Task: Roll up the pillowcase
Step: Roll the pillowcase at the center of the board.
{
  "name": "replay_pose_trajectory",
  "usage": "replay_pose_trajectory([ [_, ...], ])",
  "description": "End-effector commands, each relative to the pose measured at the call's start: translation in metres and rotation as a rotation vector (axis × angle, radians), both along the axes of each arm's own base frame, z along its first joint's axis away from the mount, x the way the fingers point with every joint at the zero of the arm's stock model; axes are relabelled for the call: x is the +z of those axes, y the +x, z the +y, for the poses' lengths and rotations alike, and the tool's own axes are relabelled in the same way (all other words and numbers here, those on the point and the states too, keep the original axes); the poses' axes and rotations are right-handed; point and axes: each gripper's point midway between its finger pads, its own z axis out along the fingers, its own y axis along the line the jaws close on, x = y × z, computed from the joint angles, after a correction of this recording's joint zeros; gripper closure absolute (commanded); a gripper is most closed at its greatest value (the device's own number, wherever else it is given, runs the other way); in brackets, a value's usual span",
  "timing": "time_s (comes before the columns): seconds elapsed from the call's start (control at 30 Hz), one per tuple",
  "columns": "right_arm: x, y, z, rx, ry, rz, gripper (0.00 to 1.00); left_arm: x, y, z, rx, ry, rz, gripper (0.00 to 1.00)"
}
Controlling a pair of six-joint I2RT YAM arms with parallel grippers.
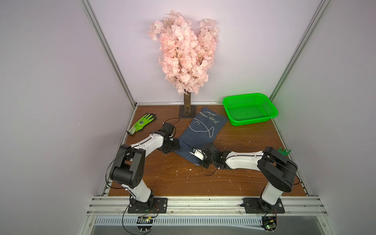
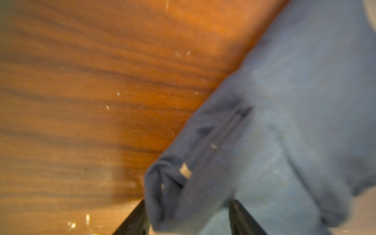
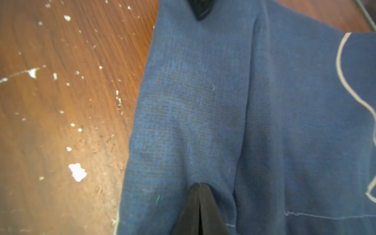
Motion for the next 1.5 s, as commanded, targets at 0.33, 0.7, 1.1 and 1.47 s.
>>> replay_pose_trajectory([
  [0.33,-0.019,-0.005,-0.016,-0.025,-0.051,0.037,0.91,0.000,-0.018,-0.032,0.248,-0.309,-0.123,0.33],
  [0.7,-0.026,0.000,-0.023,-0.057,-0.087,0.039,0.91,-0.032,-0.026,-0.030,0.316,-0.372,-0.125,0.43],
  [1.1,0.031,0.008,-0.002,-0.037,0.005,-0.057,0.77,-0.025,-0.019,-0.029,0.307,-0.320,-0.089,0.89],
  [1.47,0.087,-0.033,0.048,0.124,0.060,-0.307,0.33,0.002,-0.025,-0.023,0.287,-0.233,0.015,0.99],
])
